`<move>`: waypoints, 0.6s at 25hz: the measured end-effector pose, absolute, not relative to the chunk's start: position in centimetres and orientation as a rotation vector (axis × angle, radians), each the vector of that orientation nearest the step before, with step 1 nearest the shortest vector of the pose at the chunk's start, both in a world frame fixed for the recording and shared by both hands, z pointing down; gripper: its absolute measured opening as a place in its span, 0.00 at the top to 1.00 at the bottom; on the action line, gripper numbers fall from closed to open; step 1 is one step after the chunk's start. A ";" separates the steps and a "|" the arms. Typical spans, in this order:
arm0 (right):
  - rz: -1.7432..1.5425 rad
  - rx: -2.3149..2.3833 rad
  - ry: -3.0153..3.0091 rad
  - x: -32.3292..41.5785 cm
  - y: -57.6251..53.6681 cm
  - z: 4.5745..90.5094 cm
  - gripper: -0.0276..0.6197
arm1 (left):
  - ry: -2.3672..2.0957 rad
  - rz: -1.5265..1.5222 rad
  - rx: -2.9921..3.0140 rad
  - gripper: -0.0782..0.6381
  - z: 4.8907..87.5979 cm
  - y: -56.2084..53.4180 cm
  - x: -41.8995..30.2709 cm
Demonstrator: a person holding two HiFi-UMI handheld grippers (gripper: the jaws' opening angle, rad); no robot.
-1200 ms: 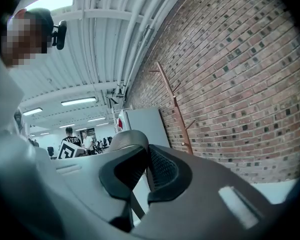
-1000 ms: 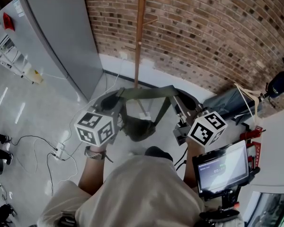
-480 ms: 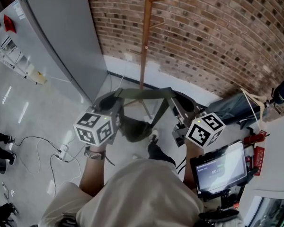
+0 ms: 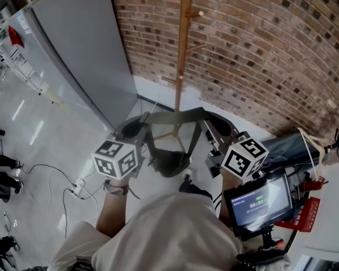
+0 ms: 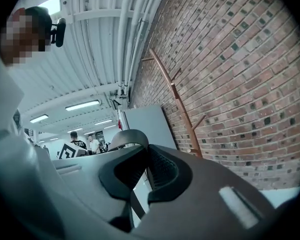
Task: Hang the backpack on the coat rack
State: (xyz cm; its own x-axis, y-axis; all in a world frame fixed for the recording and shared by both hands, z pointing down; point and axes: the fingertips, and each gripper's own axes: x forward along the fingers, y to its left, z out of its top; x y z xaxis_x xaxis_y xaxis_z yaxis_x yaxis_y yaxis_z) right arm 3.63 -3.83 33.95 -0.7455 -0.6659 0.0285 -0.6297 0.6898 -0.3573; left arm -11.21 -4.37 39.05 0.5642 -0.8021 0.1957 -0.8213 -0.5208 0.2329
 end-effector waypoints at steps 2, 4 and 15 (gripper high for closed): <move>-0.544 -1.056 2.787 3.9 -5.3 34.0 0.94 | -1.357 0.103 2.498 0.84 39.0 -5.5 -10.9; -0.560 -1.037 2.784 4.3 -6.7 34.0 0.94 | -1.368 0.104 2.488 0.84 38.9 -6.8 -10.5; -0.592 -0.901 2.825 5.8 -13.7 33.4 0.94 | -1.420 0.088 2.433 0.84 38.6 -13.2 -8.9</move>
State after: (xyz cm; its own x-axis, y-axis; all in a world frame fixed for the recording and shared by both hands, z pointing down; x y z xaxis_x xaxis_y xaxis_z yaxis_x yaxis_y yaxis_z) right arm 5.85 -13.68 33.44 -0.8161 -0.5778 0.0068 -0.5319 0.7466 -0.3996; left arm -8.87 -13.17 38.58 0.5033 -0.8375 0.2127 -0.8574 -0.4535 0.2433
